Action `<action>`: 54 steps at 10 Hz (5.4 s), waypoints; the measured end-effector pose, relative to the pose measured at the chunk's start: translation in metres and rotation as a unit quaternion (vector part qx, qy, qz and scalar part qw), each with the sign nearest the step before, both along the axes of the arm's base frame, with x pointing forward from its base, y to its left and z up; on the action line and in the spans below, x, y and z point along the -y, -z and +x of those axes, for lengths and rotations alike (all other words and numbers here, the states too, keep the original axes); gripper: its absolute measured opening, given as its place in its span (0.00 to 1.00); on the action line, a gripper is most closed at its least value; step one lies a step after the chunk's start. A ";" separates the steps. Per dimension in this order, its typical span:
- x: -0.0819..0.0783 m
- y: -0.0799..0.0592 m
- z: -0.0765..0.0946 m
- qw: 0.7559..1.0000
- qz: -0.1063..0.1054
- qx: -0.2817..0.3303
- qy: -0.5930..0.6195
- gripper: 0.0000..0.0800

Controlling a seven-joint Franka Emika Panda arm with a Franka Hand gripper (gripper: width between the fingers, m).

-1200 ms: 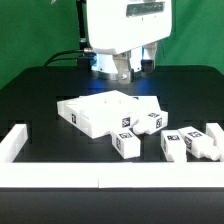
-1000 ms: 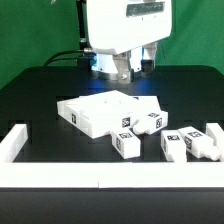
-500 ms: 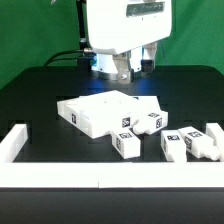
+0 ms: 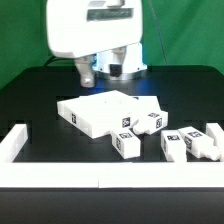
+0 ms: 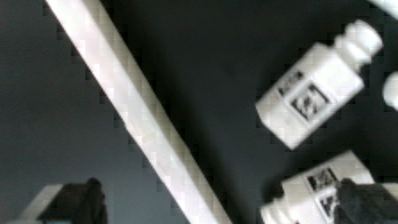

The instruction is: Assemble one leg

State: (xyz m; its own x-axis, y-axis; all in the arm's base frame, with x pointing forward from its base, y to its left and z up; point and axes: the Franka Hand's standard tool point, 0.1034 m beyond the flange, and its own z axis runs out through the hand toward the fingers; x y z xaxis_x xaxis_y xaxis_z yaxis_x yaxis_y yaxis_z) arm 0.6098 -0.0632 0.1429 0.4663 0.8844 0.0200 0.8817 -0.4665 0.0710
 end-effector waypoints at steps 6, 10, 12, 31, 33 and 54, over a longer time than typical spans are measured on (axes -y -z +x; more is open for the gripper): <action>0.028 0.014 -0.011 1.000 -0.006 0.000 -0.021 0.81; -0.009 0.027 -0.008 0.996 0.016 -0.011 0.084 0.81; -0.007 0.028 -0.002 0.996 0.019 -0.007 0.089 0.81; -0.051 0.130 -0.028 0.954 0.058 -0.005 0.294 0.81; -0.051 0.131 -0.029 0.954 0.058 -0.006 0.294 0.78; 0.068 0.129 -0.036 0.970 0.039 -0.009 0.241 0.71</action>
Offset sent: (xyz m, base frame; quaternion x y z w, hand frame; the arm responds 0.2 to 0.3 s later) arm 0.0000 0.0000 0.0000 0.0000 0.0000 0.0000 1.0000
